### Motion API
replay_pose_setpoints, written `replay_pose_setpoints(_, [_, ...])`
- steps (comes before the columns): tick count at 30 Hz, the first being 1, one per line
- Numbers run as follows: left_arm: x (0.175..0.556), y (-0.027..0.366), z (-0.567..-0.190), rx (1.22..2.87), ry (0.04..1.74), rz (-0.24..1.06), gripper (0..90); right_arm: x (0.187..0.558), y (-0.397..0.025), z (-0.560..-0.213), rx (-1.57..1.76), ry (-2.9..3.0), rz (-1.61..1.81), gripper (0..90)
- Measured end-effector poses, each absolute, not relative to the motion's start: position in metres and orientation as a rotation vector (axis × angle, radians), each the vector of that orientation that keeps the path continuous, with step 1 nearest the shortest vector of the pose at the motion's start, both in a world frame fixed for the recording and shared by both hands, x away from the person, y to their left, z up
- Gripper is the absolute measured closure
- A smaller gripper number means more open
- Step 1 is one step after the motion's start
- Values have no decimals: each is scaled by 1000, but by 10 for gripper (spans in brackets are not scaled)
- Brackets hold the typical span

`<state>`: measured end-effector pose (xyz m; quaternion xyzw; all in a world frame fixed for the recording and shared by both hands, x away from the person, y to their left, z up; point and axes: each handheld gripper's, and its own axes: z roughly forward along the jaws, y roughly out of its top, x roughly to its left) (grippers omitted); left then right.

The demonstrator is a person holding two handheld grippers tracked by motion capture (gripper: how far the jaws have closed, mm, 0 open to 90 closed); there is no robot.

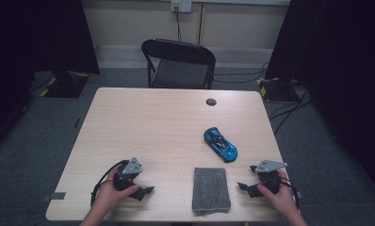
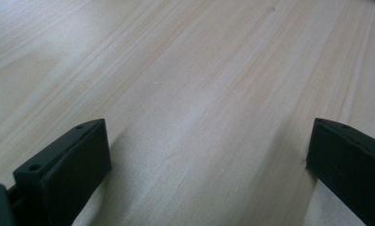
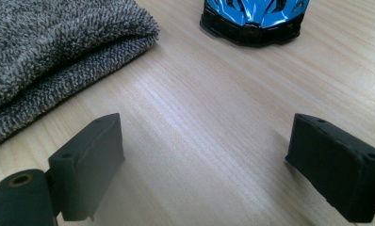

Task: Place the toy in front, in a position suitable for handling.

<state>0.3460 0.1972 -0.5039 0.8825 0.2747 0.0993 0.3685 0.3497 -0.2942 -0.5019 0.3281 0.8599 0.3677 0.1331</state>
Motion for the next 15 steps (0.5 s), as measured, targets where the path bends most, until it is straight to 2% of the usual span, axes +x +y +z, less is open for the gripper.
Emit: replay_pose_setpoints(15, [347,197,-504,2266,701,251,0,351,-294,-502,952,2498,1066,95])
